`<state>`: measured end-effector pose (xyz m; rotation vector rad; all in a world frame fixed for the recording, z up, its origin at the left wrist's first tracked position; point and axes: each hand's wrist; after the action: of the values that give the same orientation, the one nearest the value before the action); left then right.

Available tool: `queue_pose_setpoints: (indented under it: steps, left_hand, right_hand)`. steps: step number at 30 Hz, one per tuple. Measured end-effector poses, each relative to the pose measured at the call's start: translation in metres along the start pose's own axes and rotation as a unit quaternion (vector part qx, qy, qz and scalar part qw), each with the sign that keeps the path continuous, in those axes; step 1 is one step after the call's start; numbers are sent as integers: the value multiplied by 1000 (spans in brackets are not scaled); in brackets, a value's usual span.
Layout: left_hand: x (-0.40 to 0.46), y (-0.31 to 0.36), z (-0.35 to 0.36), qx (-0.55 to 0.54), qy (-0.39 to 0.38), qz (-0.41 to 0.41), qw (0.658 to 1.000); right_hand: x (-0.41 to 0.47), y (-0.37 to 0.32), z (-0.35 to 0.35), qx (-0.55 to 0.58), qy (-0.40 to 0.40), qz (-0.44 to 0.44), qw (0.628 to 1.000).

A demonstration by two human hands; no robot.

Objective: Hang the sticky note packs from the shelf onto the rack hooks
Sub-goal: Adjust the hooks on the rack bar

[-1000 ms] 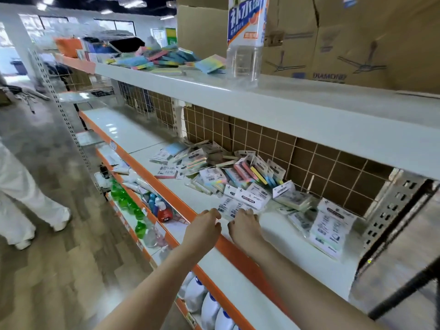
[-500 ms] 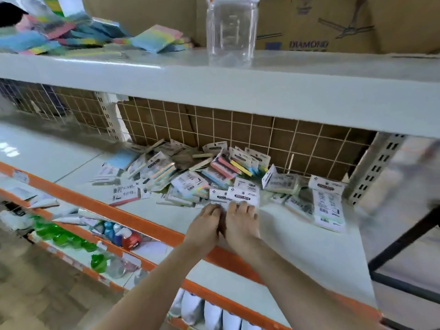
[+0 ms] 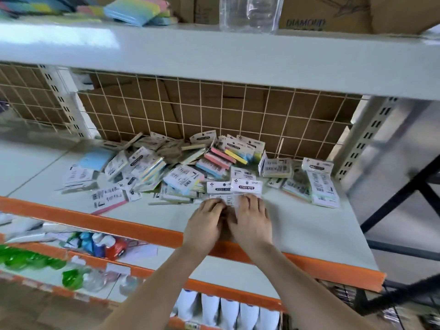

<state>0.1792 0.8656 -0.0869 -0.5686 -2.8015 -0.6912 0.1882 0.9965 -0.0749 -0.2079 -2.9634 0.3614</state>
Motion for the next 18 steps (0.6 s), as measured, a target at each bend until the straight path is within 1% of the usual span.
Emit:
queue_pose_setpoints:
  steps: [5, 9, 12, 15, 18]
  left_hand:
    - [-1, -1, 4, -24, 8, 8, 1000]
    - [-1, -1, 6, -52, 27, 5, 998]
    - [-2, -2, 7, -63, 60, 10, 996]
    - [-2, -2, 6, -92, 89, -5, 992]
    - [-1, -3, 1, -131, 141, -23, 981]
  right_hand:
    - [1, 2, -2, 34, 0, 50, 998]
    - [-3, 3, -4, 22, 31, 91, 995]
    - [-5, 3, -4, 33, 48, 117, 991]
    - [-5, 7, -3, 41, 61, 112, 991]
    - [-5, 10, -3, 57, 59, 111, 990]
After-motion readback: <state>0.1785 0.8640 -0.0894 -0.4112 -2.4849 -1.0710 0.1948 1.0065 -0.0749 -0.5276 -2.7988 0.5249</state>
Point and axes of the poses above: each hand's wrist, its own x-axis towards the middle knuckle, its own z-axis out of the palm, y = z × x, and after that the axes turned 6 degrees about z, right-handed
